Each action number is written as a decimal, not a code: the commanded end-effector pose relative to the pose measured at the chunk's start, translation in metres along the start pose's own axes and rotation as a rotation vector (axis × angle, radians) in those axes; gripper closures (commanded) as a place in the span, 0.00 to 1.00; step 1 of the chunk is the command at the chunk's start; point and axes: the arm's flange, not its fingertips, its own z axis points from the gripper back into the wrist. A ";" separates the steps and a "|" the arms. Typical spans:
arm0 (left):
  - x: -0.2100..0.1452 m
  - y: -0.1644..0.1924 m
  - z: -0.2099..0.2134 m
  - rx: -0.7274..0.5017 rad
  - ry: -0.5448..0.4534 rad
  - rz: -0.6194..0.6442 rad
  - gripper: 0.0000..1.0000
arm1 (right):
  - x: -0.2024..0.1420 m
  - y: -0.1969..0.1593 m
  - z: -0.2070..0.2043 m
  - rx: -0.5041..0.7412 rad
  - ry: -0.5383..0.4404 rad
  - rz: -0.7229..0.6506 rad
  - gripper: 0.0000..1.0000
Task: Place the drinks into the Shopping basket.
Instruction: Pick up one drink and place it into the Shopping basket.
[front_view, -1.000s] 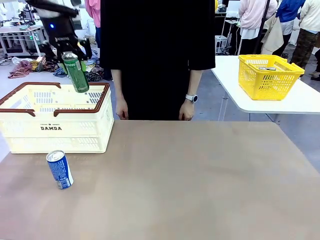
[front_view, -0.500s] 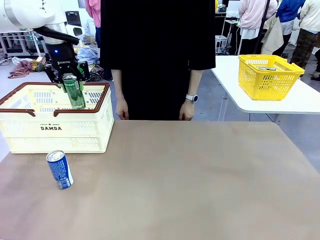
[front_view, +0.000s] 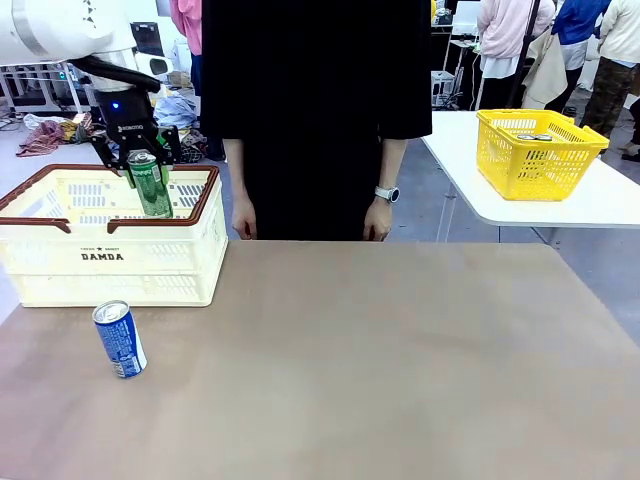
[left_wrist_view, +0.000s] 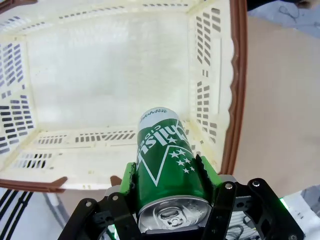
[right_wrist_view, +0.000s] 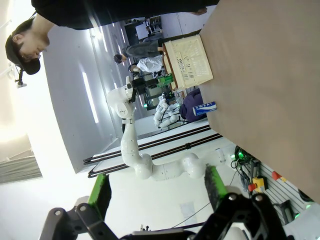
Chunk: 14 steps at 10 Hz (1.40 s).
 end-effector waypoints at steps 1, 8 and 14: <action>0.035 0.014 -0.028 0.011 -0.049 0.008 1.00 | -0.003 0.003 0.001 -0.009 0.011 -0.004 0.00; 0.074 0.046 -0.135 0.020 0.121 -0.002 1.00 | -0.003 0.003 0.001 -0.009 0.011 -0.004 0.00; 0.063 0.039 -0.117 -0.019 0.018 -0.037 1.00 | -0.003 0.003 0.001 -0.009 0.011 -0.004 0.00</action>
